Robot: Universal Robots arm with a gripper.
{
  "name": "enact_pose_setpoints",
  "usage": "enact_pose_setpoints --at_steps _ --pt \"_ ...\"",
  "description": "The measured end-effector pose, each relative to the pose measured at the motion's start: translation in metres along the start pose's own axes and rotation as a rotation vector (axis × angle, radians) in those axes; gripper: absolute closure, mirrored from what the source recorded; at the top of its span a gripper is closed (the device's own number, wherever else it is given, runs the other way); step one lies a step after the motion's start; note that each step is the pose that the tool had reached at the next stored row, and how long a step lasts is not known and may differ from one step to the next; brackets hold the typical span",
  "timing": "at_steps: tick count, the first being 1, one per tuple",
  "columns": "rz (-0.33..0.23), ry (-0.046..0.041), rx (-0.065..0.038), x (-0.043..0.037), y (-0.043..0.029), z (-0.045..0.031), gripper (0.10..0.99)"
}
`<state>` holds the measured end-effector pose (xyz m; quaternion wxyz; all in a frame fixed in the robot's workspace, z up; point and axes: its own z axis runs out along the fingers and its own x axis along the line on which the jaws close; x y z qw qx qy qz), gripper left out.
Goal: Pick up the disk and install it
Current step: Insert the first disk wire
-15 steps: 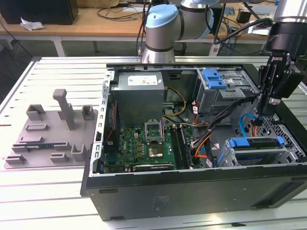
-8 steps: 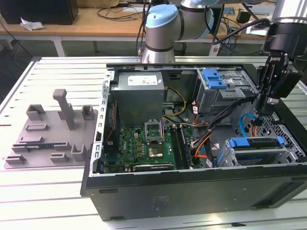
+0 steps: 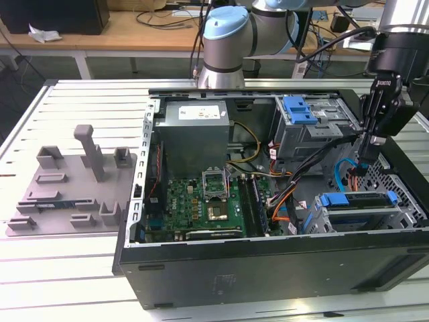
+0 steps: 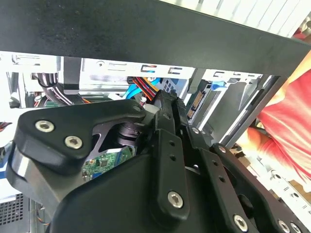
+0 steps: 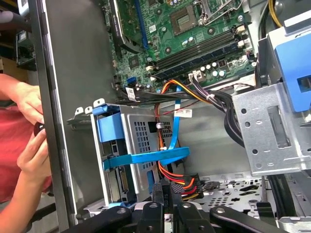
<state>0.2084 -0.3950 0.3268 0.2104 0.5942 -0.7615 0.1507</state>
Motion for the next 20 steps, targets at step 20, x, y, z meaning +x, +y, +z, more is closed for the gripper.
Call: enact_pose_setpoints --at_steps 20 --pt "0.000 0.0014 0.000 -0.0001 0.0000 0.0001 0.918"
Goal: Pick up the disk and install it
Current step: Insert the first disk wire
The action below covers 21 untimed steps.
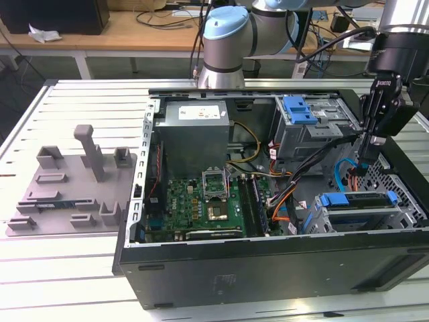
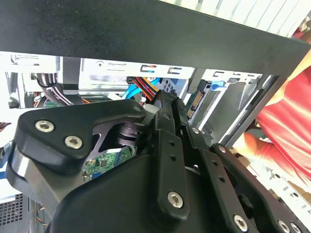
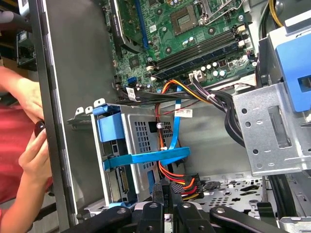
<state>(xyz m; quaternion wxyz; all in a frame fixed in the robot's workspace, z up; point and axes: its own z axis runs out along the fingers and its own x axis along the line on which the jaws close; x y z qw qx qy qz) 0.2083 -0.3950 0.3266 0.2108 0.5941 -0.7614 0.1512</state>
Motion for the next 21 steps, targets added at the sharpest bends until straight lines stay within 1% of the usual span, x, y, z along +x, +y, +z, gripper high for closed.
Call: enact_pose_setpoints --at_steps 2,3,4,6,9,12,13,14,16,18,19,21 --pt "0.000 -0.0016 0.000 0.0011 0.0015 0.0004 0.918" --pt "0.000 -0.0060 0.001 0.0025 0.0025 0.0008 0.918" --pt "0.001 -0.0160 0.003 0.0044 0.0039 0.0007 0.918" --pt "0.002 -0.0261 0.005 0.0074 0.0058 -0.0003 0.918" --pt "0.002 -0.0311 0.006 0.0121 0.0071 -0.0032 0.918" --pt "0.001 -0.0360 0.007 0.0178 0.0067 -0.0047 0.918" --pt "0.001 -0.0384 0.007 0.0193 0.0064 -0.0045 0.918" --pt "-0.002 -0.0431 0.008 0.0214 0.0061 -0.0037 0.918" --pt "-0.006 -0.0483 0.010 0.0233 0.0060 -0.0026 0.918" --pt "-0.013 -0.0574 0.012 0.0261 0.0060 -0.0010 0.918" --pt "-0.018 -0.0639 0.013 0.0278 0.0060 -0.0001 0.918" --pt "-0.023 -0.0706 0.014 0.0295 0.0061 0.0010 0.918"
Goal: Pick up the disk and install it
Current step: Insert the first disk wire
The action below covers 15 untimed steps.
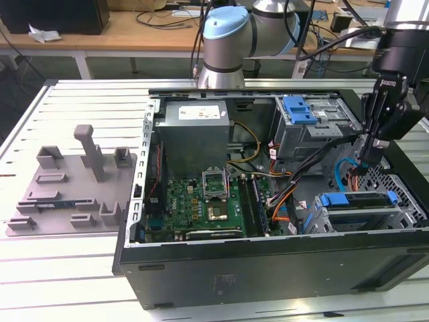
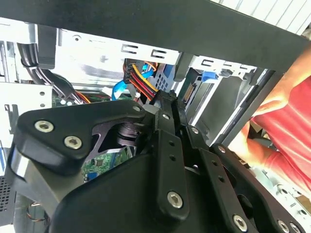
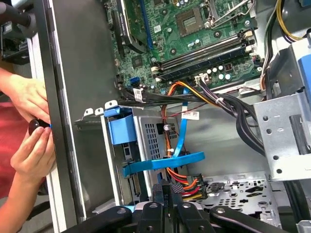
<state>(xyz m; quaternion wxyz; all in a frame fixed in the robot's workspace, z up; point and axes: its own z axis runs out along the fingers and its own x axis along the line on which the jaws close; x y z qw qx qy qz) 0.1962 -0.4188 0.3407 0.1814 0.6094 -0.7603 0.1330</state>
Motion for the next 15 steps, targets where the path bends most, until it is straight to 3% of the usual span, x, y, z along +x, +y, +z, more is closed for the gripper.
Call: enact_pose_setpoints --at_steps 14,15 --pt "-0.047 -0.0557 0.011 0.0166 0.0018 0.0081 0.918" --pt "-0.052 -0.0629 0.012 0.0186 0.0017 0.0090 0.918"
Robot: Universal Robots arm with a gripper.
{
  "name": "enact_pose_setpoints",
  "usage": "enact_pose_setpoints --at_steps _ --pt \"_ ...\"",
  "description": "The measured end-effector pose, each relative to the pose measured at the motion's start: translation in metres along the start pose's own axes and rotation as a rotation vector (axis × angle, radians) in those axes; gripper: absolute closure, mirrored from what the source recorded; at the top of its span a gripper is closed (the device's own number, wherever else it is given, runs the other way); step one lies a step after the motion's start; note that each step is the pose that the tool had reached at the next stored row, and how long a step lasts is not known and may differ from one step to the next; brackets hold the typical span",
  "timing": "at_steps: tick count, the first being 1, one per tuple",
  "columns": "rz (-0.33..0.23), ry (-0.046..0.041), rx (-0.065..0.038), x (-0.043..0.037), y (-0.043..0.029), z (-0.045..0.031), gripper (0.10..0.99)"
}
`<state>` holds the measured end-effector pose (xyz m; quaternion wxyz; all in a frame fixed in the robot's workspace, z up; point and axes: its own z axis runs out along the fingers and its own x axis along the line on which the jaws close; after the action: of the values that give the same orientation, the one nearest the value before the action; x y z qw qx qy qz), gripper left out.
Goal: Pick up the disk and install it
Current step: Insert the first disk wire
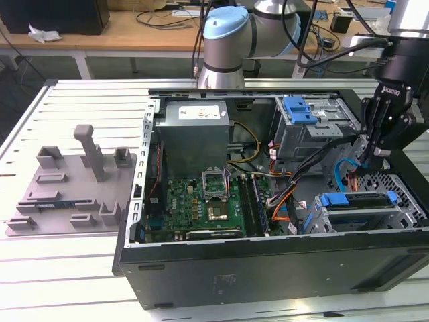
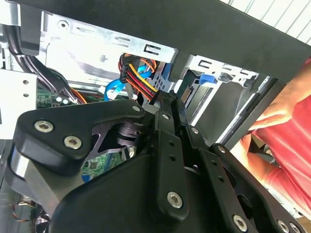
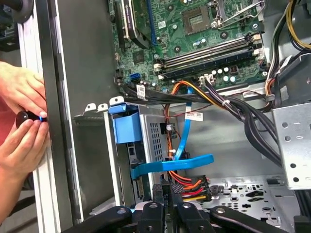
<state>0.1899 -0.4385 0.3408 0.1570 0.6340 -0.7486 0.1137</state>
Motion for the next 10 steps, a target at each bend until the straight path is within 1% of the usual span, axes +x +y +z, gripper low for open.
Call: enact_pose_setpoints --at_steps 2,5,10 --pt "-0.005 -0.0027 0.002 0.0020 0.0002 0.0001 0.918" --pt "-0.015 -0.0050 0.008 0.0056 0.0005 -0.0003 0.918" --pt "-0.029 -0.0113 0.018 0.0105 0.0004 0.0000 0.918"
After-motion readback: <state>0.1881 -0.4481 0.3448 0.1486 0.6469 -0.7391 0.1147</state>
